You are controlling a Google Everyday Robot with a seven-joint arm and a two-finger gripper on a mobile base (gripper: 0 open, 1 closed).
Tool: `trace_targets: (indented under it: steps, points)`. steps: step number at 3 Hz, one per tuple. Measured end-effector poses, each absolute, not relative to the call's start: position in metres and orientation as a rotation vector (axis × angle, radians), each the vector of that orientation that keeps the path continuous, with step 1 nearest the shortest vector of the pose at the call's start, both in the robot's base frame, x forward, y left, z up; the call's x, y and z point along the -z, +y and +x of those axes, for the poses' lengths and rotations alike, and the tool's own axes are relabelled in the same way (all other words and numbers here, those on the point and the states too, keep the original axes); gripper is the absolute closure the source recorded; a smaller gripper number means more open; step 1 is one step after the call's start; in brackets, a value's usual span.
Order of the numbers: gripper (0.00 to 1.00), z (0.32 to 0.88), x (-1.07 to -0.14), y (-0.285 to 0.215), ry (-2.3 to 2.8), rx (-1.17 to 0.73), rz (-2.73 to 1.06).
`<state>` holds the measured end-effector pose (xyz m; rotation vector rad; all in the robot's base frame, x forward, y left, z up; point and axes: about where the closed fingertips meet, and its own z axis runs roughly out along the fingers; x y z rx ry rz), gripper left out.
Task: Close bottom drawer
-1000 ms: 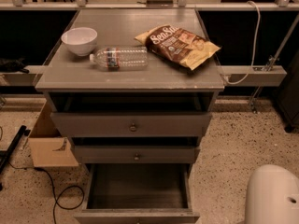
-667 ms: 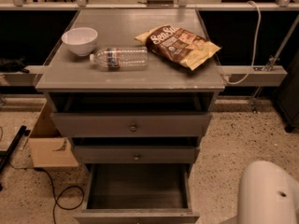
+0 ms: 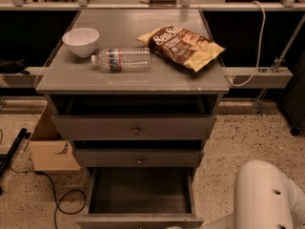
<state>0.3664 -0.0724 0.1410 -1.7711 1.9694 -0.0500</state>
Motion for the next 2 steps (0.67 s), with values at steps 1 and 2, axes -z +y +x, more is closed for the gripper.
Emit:
trace_targets:
  steps: [1, 2]
  points:
    - [1.00, 0.3809, -0.1432, -0.0755, 1.965, 0.102, -1.755]
    - [0.76, 0.3819, -0.1433, -0.0759, 1.965, 0.107, -1.754]
